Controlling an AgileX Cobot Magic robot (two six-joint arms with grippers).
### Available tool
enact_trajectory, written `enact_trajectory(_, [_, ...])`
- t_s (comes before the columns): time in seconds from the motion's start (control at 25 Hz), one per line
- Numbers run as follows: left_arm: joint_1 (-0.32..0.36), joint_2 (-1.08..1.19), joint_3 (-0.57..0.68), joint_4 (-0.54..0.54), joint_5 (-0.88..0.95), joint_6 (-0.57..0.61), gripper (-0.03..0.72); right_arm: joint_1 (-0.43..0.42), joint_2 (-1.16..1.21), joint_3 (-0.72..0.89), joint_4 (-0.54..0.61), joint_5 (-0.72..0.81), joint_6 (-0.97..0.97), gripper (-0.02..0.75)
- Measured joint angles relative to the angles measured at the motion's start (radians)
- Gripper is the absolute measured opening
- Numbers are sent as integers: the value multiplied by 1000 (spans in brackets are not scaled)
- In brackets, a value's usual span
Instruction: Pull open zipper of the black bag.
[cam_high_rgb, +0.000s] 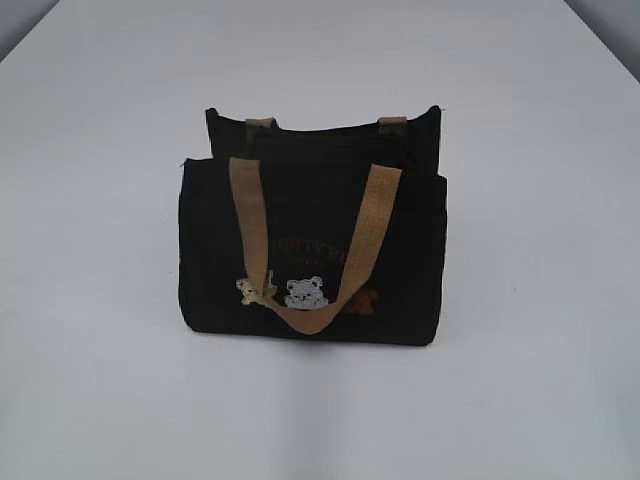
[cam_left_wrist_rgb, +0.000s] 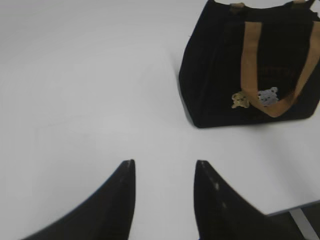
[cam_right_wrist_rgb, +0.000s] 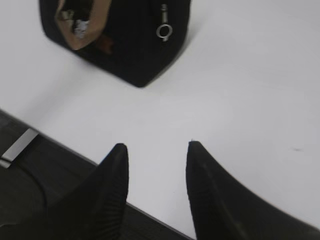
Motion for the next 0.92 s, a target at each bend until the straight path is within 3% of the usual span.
enact_trajectory(0.2, [193, 0, 0, 0, -1, 0, 288, -344, 0, 0, 6, -2, 0, 309])
enact_trajectory(0.28, [226, 0, 0, 0, -1, 0, 288, -407, 0, 0, 6, -2, 0, 309])
enact_trajectory(0.92, [207, 0, 0, 0, -1, 0, 246, -420, 0, 0, 12, -2, 0, 309])
